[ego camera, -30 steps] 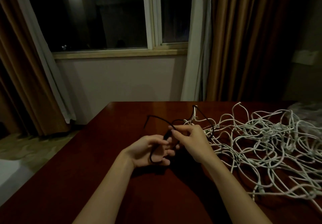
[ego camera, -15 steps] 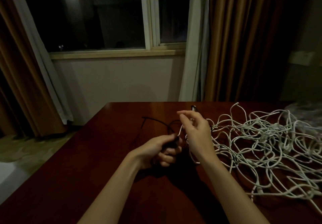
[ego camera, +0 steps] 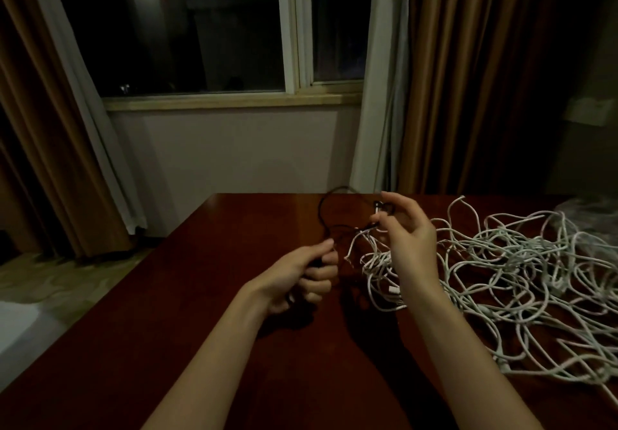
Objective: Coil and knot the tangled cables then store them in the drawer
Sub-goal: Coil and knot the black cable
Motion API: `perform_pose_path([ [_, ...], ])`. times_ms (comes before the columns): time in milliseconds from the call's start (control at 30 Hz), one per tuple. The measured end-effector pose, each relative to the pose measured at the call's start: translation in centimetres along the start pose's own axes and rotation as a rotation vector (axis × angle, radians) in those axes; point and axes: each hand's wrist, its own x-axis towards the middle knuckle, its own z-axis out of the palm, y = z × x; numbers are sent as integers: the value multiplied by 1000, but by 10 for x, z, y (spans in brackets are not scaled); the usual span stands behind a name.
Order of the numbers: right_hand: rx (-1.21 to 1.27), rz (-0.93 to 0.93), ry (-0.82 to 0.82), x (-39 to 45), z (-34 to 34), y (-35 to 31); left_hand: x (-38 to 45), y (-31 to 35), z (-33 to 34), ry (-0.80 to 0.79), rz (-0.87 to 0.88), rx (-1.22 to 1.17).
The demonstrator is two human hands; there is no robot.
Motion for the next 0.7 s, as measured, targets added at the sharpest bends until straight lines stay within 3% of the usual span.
perform_pose_path([
  [67, -150, 0, -20, 2, -5, 1, 4, -2, -1, 186, 145, 52],
  [167, -599, -142, -126, -3, -5, 6, 12, -6, -4, 380, 311, 176],
  [267, -987, -264, -186, -14, 2, 9, 15, -6, -6, 472, 364, 186],
  [367, -1208, -339, -242, -20, 6, 4, 18, -7, -3, 542, 345, 179],
  [567, -1160, -514, -322, -29, 16, 10, 10, -8, -6, 603, 418, 156],
  [700, -999, -468, -322, -25, 13, 12, 5, -4, -8, 580, 395, 83],
])
